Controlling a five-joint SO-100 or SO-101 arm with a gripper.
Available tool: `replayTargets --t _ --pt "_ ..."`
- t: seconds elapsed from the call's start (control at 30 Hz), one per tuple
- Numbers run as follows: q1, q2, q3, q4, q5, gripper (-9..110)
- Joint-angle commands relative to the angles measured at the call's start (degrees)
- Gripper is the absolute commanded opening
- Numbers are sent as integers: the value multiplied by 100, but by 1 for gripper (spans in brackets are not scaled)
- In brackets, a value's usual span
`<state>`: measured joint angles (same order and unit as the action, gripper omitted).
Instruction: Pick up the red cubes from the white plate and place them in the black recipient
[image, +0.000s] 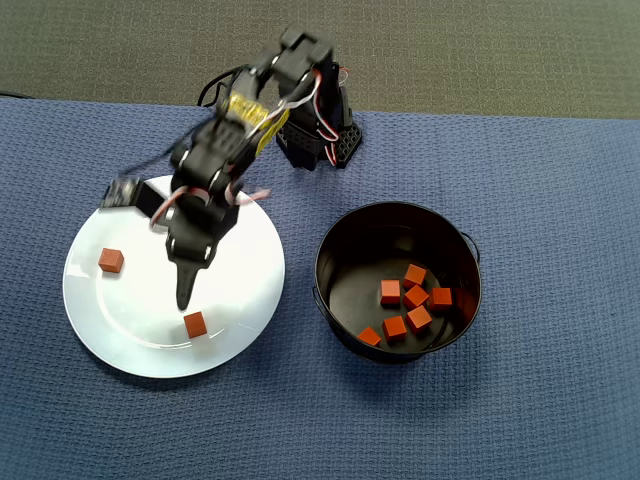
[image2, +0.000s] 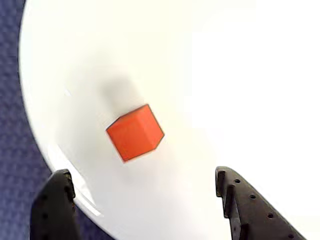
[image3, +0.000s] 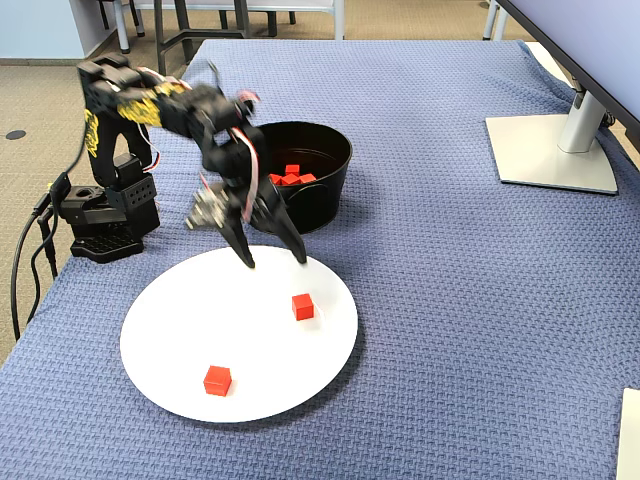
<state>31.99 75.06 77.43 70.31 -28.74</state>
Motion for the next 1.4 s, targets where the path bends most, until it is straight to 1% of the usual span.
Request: replayTargets --t 0.0,0.17,0.37,0.53,0.67,1.0,1.03,1.13,1.23,1.37 --pt "62 -642 -826 -334 -202 30" --pt "-53 -1292 -1178 -413 -404 29" --pt "-123 -1670 -1371 -554 -545 29" --pt "-343 -1564 -932 -993 -598 28" --pt "-615 -1283 -387 -1477 -923 28" --pt "-809 -1230 35 -1890 -1477 28" --pt "-817 -1222 62 -1898 -1477 25" --pt "-765 -1169 70 -1925 -1354 11" --pt "-712 -1160 70 -1969 -1257 1" --pt "-668 -1090 79 -1995 -1143 0"
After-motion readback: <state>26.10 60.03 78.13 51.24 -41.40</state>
